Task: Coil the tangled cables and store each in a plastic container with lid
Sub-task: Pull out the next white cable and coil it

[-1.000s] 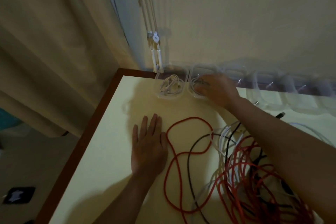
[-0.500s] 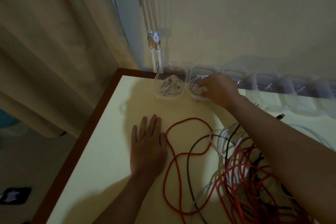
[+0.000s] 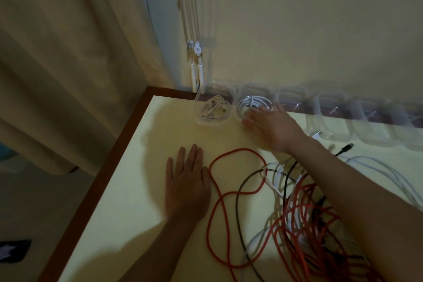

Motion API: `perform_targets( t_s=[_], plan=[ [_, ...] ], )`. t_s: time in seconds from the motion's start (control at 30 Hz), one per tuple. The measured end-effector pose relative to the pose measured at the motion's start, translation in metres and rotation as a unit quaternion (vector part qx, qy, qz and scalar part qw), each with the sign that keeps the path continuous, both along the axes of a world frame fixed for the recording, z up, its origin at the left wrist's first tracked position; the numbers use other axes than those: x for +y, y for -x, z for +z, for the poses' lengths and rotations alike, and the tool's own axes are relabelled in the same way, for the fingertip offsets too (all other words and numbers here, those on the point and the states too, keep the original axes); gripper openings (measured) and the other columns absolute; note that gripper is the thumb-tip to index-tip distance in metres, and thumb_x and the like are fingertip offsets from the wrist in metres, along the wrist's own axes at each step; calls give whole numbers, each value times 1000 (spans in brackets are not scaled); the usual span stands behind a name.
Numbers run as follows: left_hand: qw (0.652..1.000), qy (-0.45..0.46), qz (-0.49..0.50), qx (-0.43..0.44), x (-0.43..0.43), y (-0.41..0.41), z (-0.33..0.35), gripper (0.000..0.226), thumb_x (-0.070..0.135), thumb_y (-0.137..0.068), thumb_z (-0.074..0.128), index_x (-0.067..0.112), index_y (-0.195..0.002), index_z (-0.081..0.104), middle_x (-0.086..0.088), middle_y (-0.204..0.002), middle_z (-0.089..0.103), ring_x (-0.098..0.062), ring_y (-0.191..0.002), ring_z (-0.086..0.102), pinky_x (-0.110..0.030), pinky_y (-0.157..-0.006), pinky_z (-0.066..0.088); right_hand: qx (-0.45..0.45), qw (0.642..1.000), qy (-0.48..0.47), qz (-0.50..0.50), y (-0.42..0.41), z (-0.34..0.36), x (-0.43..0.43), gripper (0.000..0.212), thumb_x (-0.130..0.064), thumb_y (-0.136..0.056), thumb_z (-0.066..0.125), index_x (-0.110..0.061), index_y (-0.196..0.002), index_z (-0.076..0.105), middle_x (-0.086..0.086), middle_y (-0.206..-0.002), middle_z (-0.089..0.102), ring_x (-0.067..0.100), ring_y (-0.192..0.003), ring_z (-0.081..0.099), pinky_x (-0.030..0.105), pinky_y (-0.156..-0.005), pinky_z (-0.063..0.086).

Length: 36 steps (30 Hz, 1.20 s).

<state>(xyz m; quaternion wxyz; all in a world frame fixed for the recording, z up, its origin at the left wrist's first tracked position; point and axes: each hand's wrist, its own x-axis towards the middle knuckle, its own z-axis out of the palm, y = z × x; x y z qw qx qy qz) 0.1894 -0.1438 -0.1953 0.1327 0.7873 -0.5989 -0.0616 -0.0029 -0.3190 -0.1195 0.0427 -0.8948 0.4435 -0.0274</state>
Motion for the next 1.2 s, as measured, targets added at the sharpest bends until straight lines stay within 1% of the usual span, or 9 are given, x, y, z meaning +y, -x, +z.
perform_targets(
  t_s=[0.13, 0.37, 0.5, 0.6, 0.67, 0.77, 0.87, 0.97, 1.2],
  plan=[
    [1000, -1, 4, -6, -2, -2, -2, 63, 44, -99, 15, 25, -158, 26, 7, -165, 23, -16, -155, 8, -44, -126, 4, -69, 997, 22, -26, 29, 14, 36, 67, -57, -101, 23, -16, -146, 52, 7, -154, 48, 27, -147, 37, 58, -120, 19],
    [998, 15, 3, 58, 8, 2, 10, 81, 58, -93, 7, 14, -154, 38, -4, -159, 38, -19, -151, 23, -39, -125, 9, -160, 974, 16, -162, 149, 16, 182, 64, -62, -100, 31, -29, -154, 42, -4, -162, 33, 17, -155, 19, 52, -125, 16],
    [987, 16, 43, 154, 21, 10, 13, 81, 68, -92, 25, 13, -148, 44, -8, -156, 42, -25, -147, 30, -40, -121, 18, -151, 958, -12, -244, 206, -19, 263, 74, -72, -97, 27, -27, -154, 41, 4, -162, 35, 27, -152, 25, 58, -119, 23],
    [980, -12, 45, 193, 22, 30, 22, 76, 67, -89, 30, 10, -132, 53, -15, -139, 53, -35, -134, 43, -46, -111, 29, -91, 960, -49, -261, 213, -51, 296, 77, -76, -95, 15, -38, -161, 7, 3, -168, 18, 26, -154, 17, 60, -117, 25],
    [969, -26, 65, 239, 28, 56, 36, 66, 60, -95, 41, 13, -141, 49, -17, -145, 47, -38, -138, 37, -47, -115, 25, -71, 957, -51, -278, 212, -63, 307, 72, -72, -96, 5, -41, -158, -14, -5, -170, 4, 17, -156, -1, 54, -123, 15],
    [980, 33, -25, 192, 46, 100, 49, 63, 43, -93, 39, 13, -147, 47, -13, -154, 43, -37, -146, 30, -52, -120, 14, -50, 957, -25, -285, 208, -66, 306, 67, -62, -102, 5, -33, -162, -3, -1, -169, 17, 19, -157, 5, 53, -123, 15],
    [979, 38, -140, 143, 53, 130, 50, 63, 28, -86, 36, 15, -145, 52, -12, -147, 53, -37, -136, 47, -52, -116, 34, -26, 956, -23, -292, 209, -69, 300, 68, -57, -104, 6, -23, -163, 12, 4, -166, 26, 25, -155, 18, 57, -119, 24],
    [979, -4, -147, 138, 49, 142, 64, 60, 19, -86, 41, 17, -145, 53, -16, -121, 69, -37, -107, 65, -45, -92, 53, -19, 955, -7, -294, 211, -69, 297, 66, -53, -105, 12, -20, -162, 19, 6, -166, 28, 26, -154, 22, 57, -119, 26],
    [981, 4, -149, 120, 38, 139, 66, 35, 8, -90, 62, 13, -125, 66, -12, -108, 69, -32, -99, 65, -42, -84, 52, -42, 939, 15, -340, 211, -72, 285, 66, -47, -101, 24, -22, -162, 18, 7, -165, 28, 24, -154, 19, 53, -122, 21]
  ],
)
